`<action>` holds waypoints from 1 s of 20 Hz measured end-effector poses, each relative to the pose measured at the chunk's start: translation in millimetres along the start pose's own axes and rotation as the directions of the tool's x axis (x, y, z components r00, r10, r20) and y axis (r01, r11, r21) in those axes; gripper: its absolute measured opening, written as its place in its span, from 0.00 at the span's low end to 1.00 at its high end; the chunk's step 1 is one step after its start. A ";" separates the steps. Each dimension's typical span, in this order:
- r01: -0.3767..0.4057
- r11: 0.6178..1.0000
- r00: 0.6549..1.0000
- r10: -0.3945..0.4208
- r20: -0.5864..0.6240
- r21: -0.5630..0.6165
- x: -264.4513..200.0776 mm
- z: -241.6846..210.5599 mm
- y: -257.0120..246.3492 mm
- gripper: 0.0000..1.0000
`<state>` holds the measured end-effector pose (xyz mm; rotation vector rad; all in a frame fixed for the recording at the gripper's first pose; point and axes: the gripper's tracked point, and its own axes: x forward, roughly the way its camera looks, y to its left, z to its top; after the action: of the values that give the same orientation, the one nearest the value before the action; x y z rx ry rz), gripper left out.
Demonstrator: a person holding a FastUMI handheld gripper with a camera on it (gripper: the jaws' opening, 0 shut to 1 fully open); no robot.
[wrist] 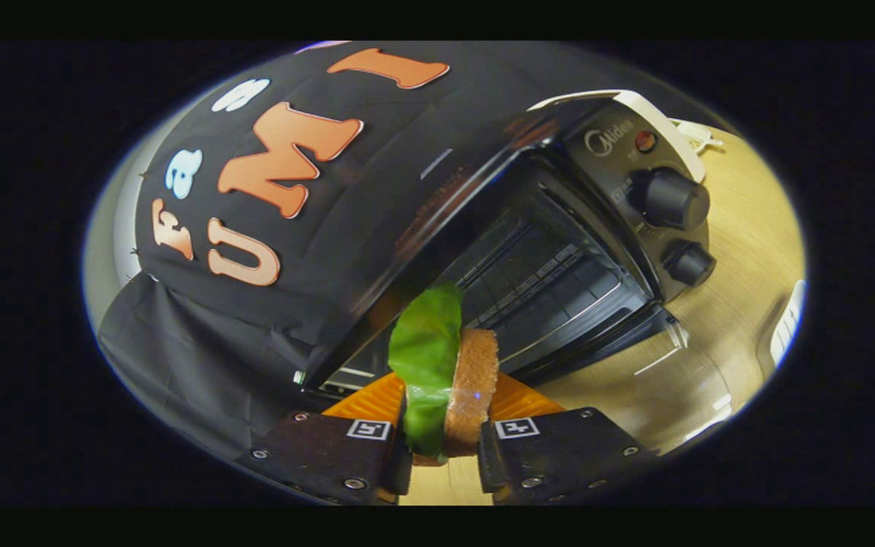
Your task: Open the toaster oven, put the food inside, and close the toaster oven door.
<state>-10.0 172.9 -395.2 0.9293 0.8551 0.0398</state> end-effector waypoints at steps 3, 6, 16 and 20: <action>-0.019 1.000 0.997 0.017 0.069 0.019 15.5 12.6 0.3 0.36; -0.014 0.998 0.994 0.008 0.113 0.055 28.1 21.2 -3.7 0.35; 0.090 0.993 0.984 -0.101 0.145 0.078 45.9 19.6 -16.1 0.49; 0.221 0.971 0.971 -0.209 0.120 -0.096 29.8 22.6 -20.7 0.65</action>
<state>18.6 155.7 -421.9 0.7259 0.8393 -0.1496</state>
